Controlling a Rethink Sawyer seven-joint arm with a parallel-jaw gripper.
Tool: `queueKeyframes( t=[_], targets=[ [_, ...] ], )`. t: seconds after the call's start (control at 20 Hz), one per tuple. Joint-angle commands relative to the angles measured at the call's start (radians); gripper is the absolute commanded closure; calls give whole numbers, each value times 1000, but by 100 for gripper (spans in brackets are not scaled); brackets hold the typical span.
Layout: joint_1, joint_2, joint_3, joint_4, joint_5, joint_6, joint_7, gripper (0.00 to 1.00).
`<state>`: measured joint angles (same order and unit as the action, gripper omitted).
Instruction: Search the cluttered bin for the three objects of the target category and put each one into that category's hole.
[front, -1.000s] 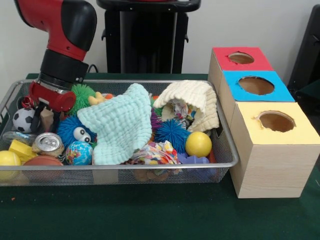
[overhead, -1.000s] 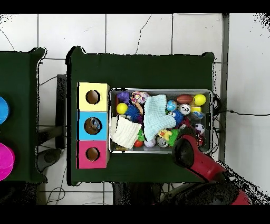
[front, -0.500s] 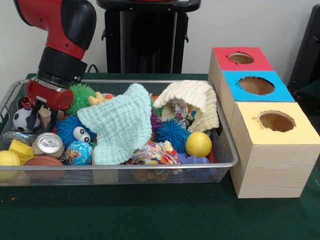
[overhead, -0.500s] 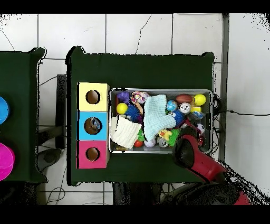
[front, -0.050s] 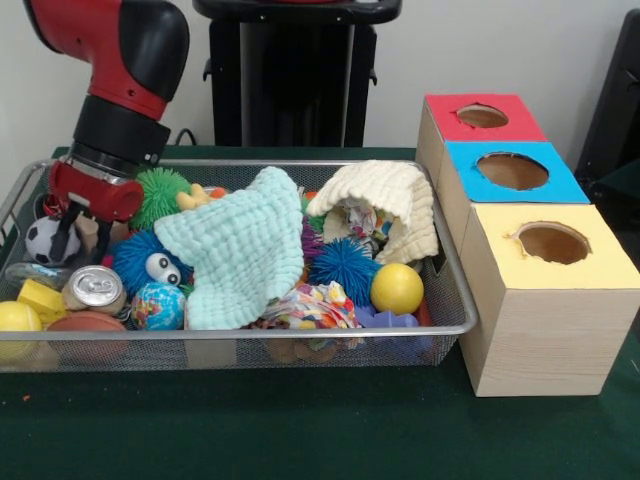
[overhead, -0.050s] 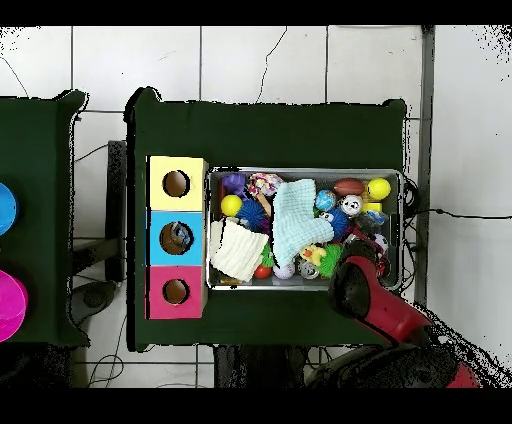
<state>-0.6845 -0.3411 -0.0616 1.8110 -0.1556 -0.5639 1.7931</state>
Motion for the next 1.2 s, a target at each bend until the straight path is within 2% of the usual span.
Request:
queueKeyframes(
  t=[0.05,0.15,0.3,0.75,1.2],
  targets=[
    [-19,29,74,-143,-53,-102,176,0],
    [-16,31,68,-152,-53,-119,170,0],
    [-16,29,55,-171,-58,-94,150,0],
    [-39,56,68,-222,-107,-72,150,0],
    [-12,66,52,-207,-74,-64,154,0]
  ],
)
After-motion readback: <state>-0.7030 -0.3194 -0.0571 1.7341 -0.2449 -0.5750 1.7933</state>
